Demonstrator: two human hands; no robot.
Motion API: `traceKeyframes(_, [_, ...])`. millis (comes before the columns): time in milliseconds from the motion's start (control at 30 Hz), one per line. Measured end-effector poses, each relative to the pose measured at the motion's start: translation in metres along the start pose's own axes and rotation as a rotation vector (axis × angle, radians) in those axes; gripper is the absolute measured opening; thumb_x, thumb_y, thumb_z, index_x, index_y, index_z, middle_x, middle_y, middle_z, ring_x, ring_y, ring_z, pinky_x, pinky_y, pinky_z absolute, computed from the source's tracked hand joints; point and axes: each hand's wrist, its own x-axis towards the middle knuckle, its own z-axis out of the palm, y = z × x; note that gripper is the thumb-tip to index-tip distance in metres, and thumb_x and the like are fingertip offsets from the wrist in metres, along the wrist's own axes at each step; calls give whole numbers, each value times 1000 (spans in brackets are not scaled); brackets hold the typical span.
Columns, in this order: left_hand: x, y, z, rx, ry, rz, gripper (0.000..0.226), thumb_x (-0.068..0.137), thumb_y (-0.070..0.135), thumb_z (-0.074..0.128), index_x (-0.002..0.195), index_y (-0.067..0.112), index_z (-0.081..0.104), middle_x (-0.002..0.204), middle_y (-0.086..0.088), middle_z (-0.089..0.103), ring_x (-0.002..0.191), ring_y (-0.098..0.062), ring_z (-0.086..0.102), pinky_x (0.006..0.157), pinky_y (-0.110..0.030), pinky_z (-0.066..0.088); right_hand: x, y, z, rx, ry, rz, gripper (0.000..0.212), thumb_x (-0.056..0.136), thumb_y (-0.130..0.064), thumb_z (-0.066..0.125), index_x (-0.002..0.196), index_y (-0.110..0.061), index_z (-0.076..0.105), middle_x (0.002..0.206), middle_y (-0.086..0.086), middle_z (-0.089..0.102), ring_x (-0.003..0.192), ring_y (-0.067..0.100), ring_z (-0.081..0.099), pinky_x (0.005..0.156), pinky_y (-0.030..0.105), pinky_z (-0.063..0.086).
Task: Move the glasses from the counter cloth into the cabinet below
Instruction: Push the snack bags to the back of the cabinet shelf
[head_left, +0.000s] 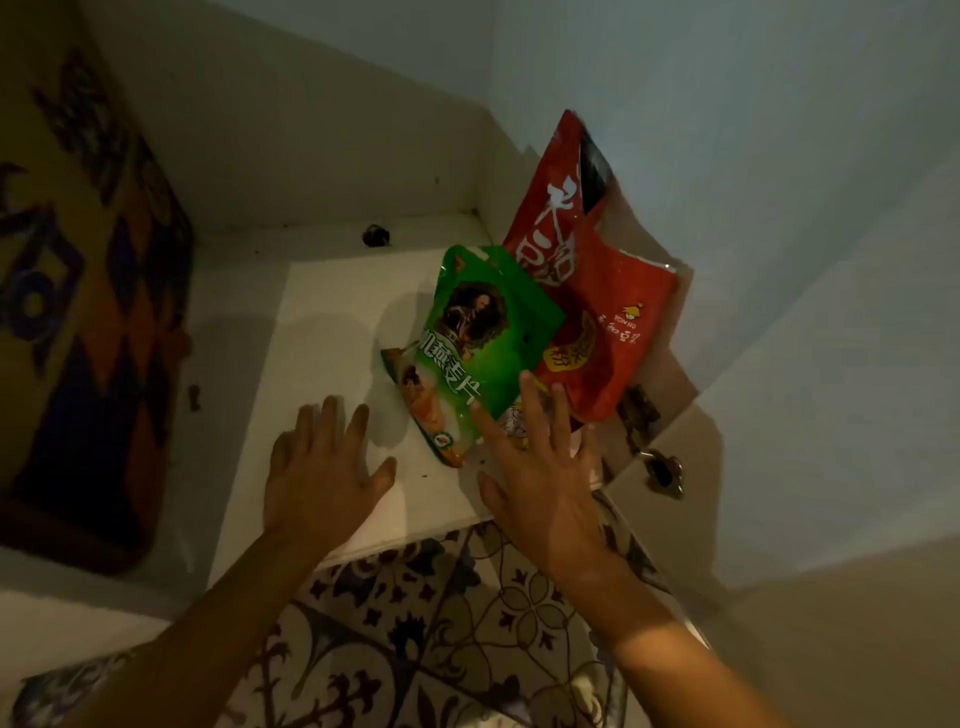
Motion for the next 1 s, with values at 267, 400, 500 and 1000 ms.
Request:
traceKeyframes(267, [29, 3, 22, 26, -28, -25, 84, 84, 75, 3, 157, 32, 9, 165, -9, 6, 150, -34, 3, 117, -59, 7, 18, 5, 35, 55, 87, 0, 63, 91, -43, 58, 150, -35, 35, 164, 11, -1, 148, 44, -9, 108, 70, 23])
traceKeyframes(400, [37, 3, 22, 25, -11, -37, 81, 86, 74, 4, 156, 34, 5, 165, -8, 4, 150, -33, 0, 117, -61, 6, 27, 4, 42, 81, 73, -6, 65, 88, -36, 61, 149, -35, 37, 164, 11, -3, 146, 47, -12, 102, 70, 32])
traceKeyframes(500, [45, 1, 22, 17, -17, -72, 78, 89, 74, 10, 156, 35, 4, 165, -7, 1, 150, -33, -2, 117, -61, 4, 38, -2, 43, 57, 71, 21, 72, 84, -39, 70, 148, -40, 36, 164, 13, 0, 144, 51, -4, 92, 71, 41])
traceKeyframes(1000, [81, -4, 20, 29, -18, -149, 78, 85, 72, 4, 155, 38, -1, 166, -3, -1, 151, -31, -3, 115, -64, 4, 119, -23, 73, 26, 120, 93, 77, 80, -59, 67, 148, -44, 34, 165, 14, 6, 142, 57, -8, 92, 78, 32])
